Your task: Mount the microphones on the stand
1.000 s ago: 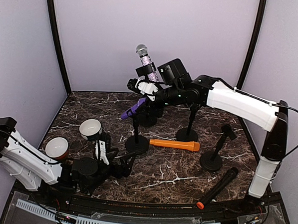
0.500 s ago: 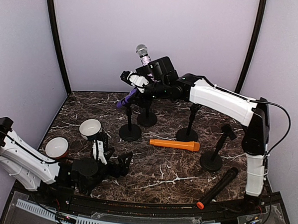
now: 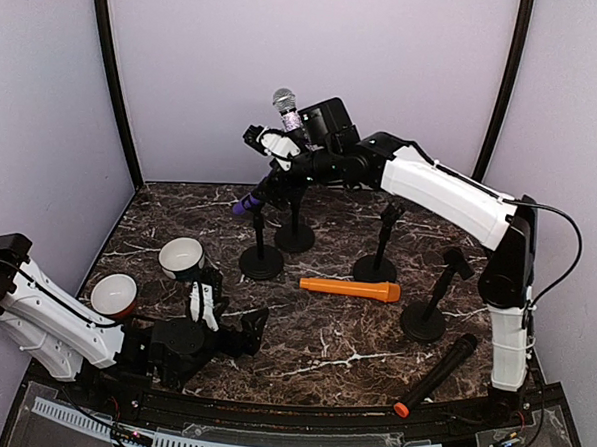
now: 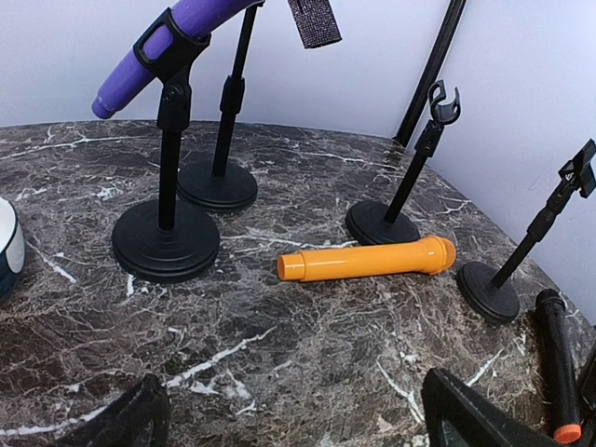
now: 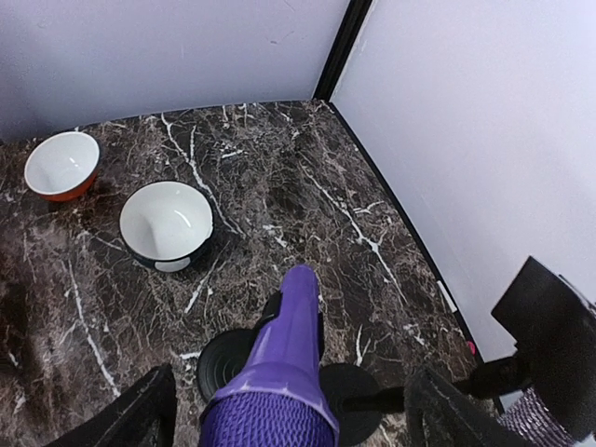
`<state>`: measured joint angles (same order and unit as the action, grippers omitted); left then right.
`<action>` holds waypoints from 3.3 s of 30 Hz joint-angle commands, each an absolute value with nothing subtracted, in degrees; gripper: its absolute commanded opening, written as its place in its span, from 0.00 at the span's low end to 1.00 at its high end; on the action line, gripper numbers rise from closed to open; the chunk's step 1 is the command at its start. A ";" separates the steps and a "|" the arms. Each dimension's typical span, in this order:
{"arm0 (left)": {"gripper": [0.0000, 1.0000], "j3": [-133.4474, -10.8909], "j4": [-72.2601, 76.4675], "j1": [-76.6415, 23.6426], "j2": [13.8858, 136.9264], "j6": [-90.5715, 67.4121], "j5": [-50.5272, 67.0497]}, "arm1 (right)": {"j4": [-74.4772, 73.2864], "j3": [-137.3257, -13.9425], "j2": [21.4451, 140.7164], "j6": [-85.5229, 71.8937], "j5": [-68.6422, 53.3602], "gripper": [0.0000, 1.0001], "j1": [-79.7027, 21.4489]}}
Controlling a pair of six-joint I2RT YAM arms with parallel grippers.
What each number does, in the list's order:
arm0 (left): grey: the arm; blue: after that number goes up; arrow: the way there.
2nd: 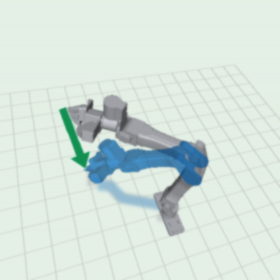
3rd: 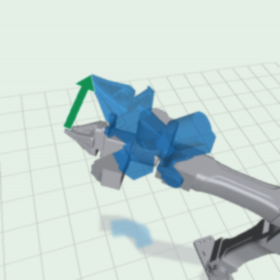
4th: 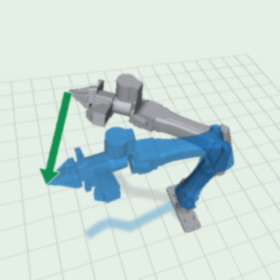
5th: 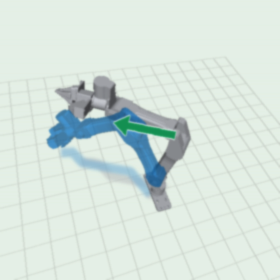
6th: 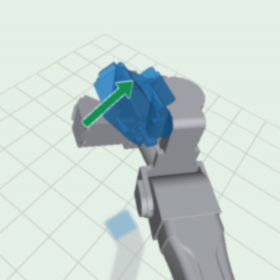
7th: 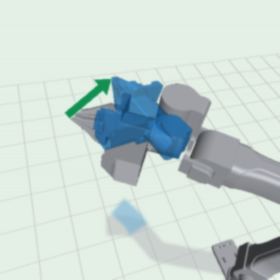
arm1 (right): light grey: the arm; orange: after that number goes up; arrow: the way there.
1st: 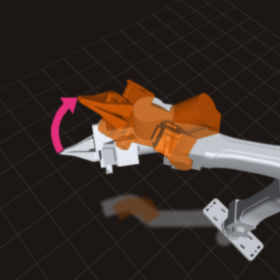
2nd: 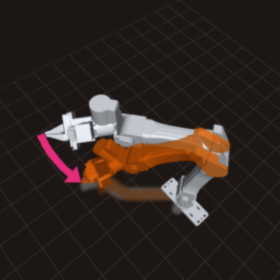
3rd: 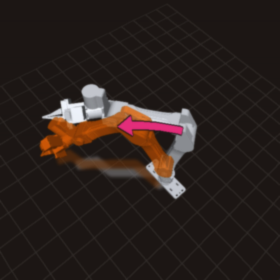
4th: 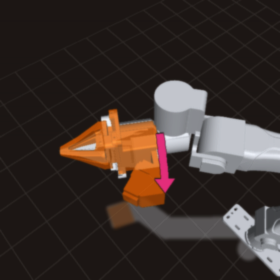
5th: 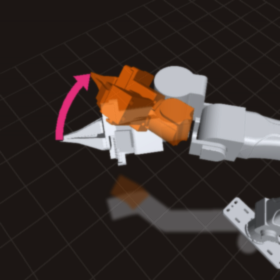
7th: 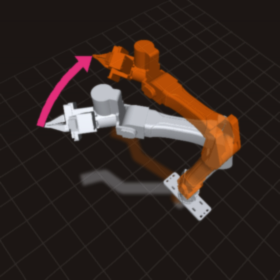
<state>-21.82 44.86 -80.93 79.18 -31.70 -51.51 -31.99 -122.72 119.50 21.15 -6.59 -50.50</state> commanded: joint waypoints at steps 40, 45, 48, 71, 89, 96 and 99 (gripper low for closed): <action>0.91 -45.43 33.83 -75.67 93.12 -15.96 -28.75 | -46.23 -80.56 82.29 32.63 -25.27 0.78 -15.87; 0.91 -43.00 33.86 -75.66 91.62 -18.43 -30.00 | -42.40 -81.71 86.32 31.47 -27.70 0.81 -15.83; 0.91 -41.89 34.18 -75.60 91.29 -19.75 -30.24 | -41.46 -83.15 89.03 30.58 -29.13 0.81 -16.12; 0.92 -40.44 32.78 -75.65 90.48 -23.25 -32.93 | -30.95 -84.57 94.52 22.58 -17.03 0.43 -20.92; 0.92 -39.58 31.51 -75.59 88.92 -23.08 -35.84 | -35.16 -87.59 80.82 19.59 -16.06 0.35 -26.17; 0.92 -39.66 33.44 -75.41 88.37 -18.44 -34.36 | -35.60 -81.54 75.12 19.16 -19.88 0.34 -34.71; 0.92 -40.47 33.03 -75.37 88.18 -15.84 -32.53 | -38.88 -81.76 76.69 20.67 -21.64 0.35 -39.04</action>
<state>-40.07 32.56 -75.53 90.37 -20.40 -34.41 -38.81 -82.35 75.85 19.88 -17.30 -34.37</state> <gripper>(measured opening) 0.923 0.475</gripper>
